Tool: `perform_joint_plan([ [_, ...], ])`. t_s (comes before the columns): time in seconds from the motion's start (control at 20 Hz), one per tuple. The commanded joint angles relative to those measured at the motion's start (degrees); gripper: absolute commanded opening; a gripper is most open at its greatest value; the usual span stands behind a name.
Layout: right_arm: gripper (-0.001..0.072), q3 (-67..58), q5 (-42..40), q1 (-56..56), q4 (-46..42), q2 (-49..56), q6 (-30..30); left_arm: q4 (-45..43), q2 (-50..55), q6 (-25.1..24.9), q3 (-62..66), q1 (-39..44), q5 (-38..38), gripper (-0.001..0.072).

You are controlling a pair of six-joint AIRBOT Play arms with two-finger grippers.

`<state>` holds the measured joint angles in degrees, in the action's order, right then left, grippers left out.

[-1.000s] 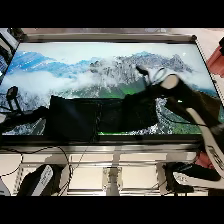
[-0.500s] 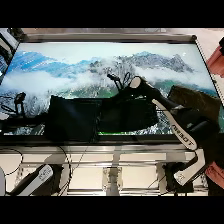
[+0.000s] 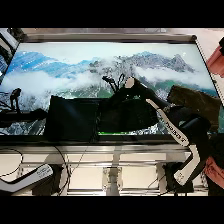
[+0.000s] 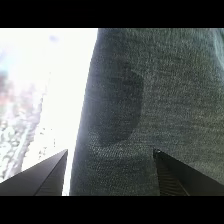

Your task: Fold the clothes and pants, and hang the long-sleeved shirts on hangers.

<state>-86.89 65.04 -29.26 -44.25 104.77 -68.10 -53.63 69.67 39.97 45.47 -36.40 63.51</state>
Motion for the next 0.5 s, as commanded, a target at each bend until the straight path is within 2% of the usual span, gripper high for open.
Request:
perform_joint_plan([
  [0.0, 0.0613, -0.1, 1.0, -0.1, 0.0, 0.1, 0.8, 2.3, 6.2, -1.6, 3.0, -0.4, 3.6, 0.061],
  [0.25, 0.0613, -0.1, 0.9, -0.1, 0.0, 0.1, 0.9, 5.5, 11.0, -6.7, 3.7, 0.7, 5.4, 0.0588],
  [0.45, 0.0611, -0.1, 1.0, -0.1, 0.1, 0.1, 0.7, 4.6, 13.5, -7.4, 4.9, 1.1, 5.5, 0.0588],
])
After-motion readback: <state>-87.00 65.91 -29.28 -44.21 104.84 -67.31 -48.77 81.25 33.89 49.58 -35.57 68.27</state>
